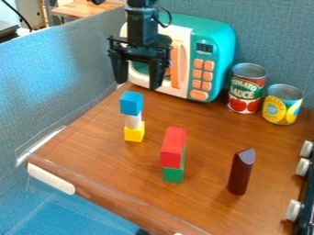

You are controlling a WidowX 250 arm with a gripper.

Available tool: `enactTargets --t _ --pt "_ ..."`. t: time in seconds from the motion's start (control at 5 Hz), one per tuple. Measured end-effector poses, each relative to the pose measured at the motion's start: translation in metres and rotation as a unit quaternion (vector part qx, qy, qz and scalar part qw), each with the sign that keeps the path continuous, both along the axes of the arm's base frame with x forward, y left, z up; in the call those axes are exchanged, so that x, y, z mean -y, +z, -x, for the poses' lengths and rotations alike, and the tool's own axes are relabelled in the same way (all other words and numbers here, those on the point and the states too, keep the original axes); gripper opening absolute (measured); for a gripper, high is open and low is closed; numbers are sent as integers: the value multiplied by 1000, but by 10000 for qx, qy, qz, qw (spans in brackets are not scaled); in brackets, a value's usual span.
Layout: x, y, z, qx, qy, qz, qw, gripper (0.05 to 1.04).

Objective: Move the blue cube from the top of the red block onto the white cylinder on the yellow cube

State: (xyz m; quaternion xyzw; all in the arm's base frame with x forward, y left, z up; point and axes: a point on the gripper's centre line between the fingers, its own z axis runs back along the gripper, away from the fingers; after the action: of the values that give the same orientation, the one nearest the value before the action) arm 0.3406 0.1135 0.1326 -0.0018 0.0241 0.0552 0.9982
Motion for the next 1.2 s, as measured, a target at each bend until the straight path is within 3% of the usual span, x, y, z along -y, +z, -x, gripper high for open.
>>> enactTargets --t 0.2,0.4,0.6,1.2 --pt "30 -6 7 36 -631 -31 9980 1000" --pt "55 -11 9 92 -1013 83 9948 1000" --pt "63 -18 11 42 -1047 78 9945 1000" --pt "64 -17 13 -26 -909 121 9958 1000"
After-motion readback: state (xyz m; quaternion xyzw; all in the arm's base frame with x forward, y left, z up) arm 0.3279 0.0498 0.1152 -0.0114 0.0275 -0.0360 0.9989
